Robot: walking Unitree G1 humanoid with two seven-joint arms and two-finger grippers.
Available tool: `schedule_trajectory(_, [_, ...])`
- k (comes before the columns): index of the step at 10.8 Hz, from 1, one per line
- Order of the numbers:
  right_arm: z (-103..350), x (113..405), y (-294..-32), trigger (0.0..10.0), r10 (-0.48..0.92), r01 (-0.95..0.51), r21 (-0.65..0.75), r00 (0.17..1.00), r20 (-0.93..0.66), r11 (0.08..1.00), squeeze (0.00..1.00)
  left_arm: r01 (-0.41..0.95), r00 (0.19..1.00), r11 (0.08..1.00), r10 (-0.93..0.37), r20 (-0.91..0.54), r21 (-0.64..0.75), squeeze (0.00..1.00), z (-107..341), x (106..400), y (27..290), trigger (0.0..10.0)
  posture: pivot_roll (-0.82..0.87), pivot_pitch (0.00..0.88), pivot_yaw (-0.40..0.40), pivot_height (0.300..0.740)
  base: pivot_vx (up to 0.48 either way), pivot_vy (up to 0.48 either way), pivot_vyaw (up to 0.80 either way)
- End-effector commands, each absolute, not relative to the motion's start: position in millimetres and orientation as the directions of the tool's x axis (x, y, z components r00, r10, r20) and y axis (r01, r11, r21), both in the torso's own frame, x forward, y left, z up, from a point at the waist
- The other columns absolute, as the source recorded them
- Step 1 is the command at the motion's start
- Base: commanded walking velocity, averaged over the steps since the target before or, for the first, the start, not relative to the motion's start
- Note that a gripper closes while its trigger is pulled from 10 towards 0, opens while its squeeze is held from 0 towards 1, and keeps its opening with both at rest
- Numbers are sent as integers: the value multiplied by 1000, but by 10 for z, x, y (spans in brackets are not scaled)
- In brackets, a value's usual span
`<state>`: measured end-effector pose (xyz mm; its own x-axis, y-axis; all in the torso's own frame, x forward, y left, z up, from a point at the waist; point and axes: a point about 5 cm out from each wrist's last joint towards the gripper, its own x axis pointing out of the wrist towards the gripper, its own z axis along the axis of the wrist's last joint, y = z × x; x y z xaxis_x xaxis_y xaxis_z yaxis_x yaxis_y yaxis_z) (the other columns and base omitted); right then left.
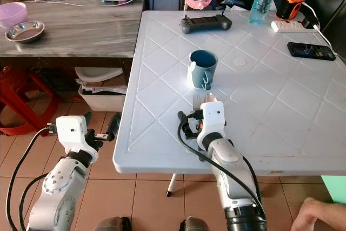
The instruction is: Setting the table
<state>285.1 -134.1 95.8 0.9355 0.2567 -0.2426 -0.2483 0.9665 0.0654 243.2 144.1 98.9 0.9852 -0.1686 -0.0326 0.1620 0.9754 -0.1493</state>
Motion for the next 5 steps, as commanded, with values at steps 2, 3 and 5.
schedule_trajectory(2, [796,2785,-1334,10000,259,-250,73,892,-371,965,0,167,985,976,-173,-28,-140,0,1029,2439,1460,10000,-18,137,41,740,0,0,0])
schedule_trajectory(3, [714,2726,-1419,10000,219,-219,48,880,-421,975,0,169,984,975,-175,-30,-141,0,1030,2432,1454,10000,-18,143,41,740,0,0,0])
schedule_trajectory(5, [727,2698,-1526,10000,177,-182,29,889,-422,983,0,173,983,974,-180,-35,-144,0,1024,2420,1442,10000,-20,152,45,740,0,0,0])
